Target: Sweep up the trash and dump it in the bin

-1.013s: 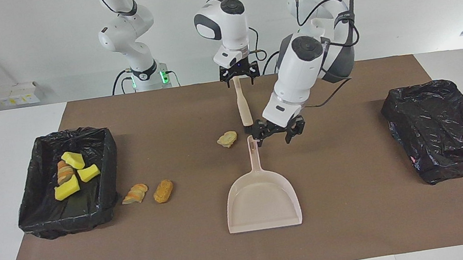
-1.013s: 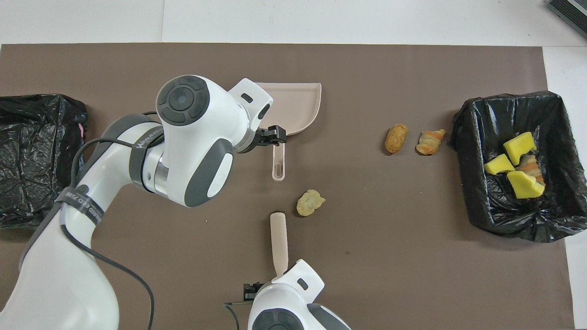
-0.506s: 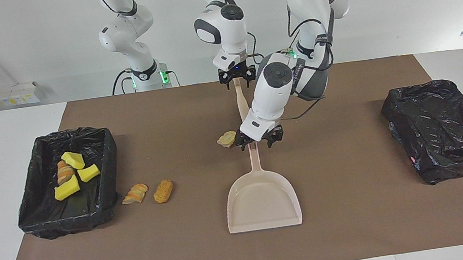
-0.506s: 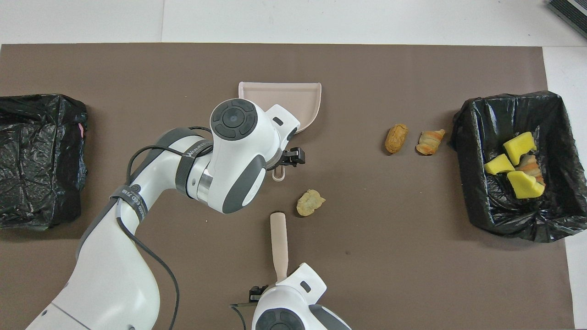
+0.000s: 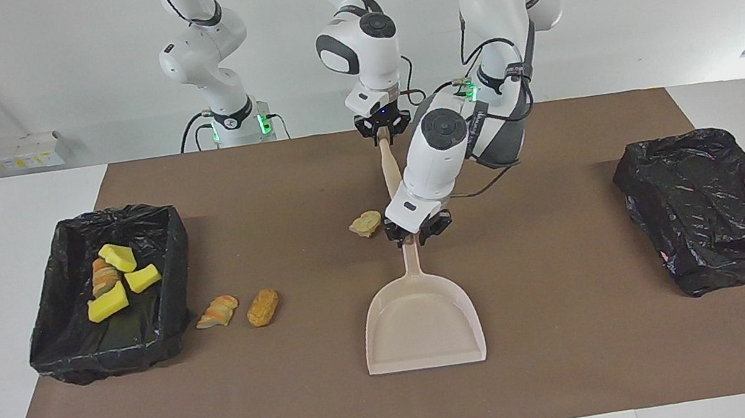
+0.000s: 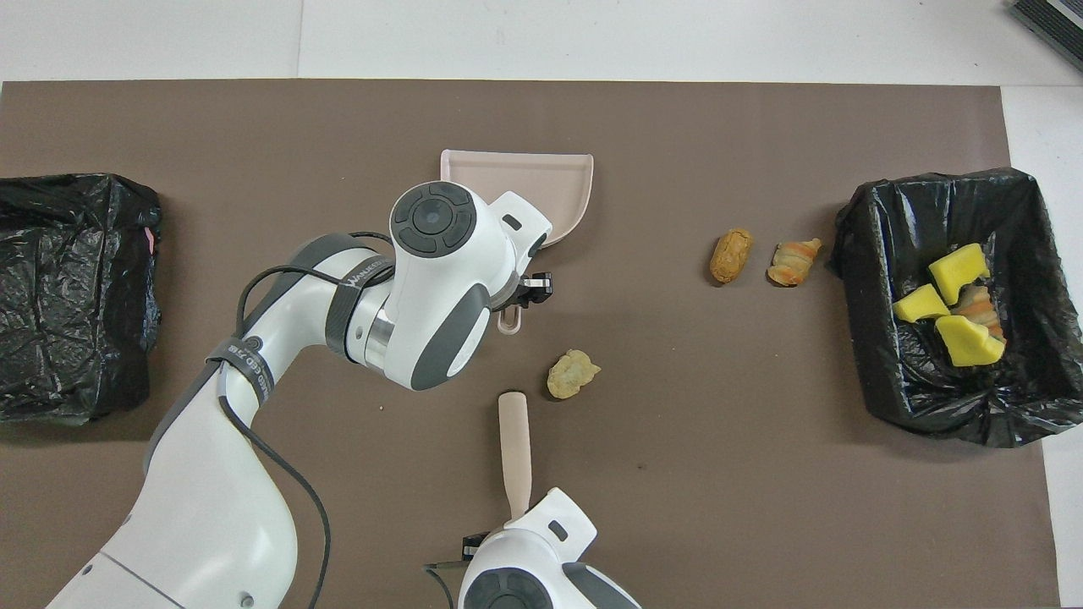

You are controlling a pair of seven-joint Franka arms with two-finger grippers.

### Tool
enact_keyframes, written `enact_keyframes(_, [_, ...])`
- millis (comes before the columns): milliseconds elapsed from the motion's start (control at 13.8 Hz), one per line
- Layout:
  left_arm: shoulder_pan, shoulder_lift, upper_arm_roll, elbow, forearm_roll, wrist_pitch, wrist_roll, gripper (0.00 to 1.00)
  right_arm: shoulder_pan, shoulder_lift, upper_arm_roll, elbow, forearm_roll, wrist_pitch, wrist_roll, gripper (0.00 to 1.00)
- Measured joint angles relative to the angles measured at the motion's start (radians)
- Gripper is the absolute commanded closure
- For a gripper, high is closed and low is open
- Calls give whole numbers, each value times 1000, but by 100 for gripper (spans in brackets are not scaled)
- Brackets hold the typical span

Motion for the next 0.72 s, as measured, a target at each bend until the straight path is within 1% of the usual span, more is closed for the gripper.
enact_keyframes(289, [3,-4,8,3,26,-3,41,100,-5,22,-3,51,0,-18,0,100])
enact_keyframes(362, [5,-13,17,5,29,-16,91,100,-14,23,-4,68,0,-39,0,100])
enact_keyframes(506, [31,-58,44,11,36,-99,277,100,-62,5,-6,105,0,-109,0,100])
enact_keyframes(723, [101,-119,67,11,58,-160,476,100,-149,-69,-10,130,0,-227,-66,100])
